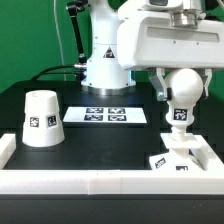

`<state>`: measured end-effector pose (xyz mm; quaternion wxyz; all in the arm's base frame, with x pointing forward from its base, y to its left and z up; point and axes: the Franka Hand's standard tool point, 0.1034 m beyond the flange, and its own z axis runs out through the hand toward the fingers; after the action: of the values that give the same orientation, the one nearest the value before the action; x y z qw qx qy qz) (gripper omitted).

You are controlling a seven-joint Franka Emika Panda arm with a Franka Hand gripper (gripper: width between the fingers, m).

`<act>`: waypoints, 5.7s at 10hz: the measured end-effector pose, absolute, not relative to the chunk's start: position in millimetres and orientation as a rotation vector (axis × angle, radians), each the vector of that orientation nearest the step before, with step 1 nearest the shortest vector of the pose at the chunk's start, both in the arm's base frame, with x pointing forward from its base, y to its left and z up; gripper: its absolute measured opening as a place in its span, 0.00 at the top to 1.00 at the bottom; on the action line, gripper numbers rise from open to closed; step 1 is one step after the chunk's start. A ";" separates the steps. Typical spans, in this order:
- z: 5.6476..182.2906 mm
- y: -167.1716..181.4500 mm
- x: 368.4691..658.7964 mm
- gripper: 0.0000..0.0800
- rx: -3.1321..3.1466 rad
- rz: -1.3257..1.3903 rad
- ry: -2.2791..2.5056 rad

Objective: Assemble lamp

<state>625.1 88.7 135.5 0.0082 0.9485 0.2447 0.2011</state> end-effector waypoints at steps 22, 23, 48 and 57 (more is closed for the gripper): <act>130.1 90.2 617.7 0.13 2.944 0.673 0.765; 135.0 90.5 616.7 0.13 2.949 0.672 0.758; 123.9 71.9 588.4 0.13 3.072 0.022 0.795; 123.4 81.8 595.6 0.28 3.086 0.027 0.739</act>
Offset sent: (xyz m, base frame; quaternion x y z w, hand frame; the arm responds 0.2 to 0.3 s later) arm -0.0033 0.0089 -0.0041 -0.0091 0.0057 0.0094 0.9999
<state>595.6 81.8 123.4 -0.0158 0.9723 0.2330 0.0084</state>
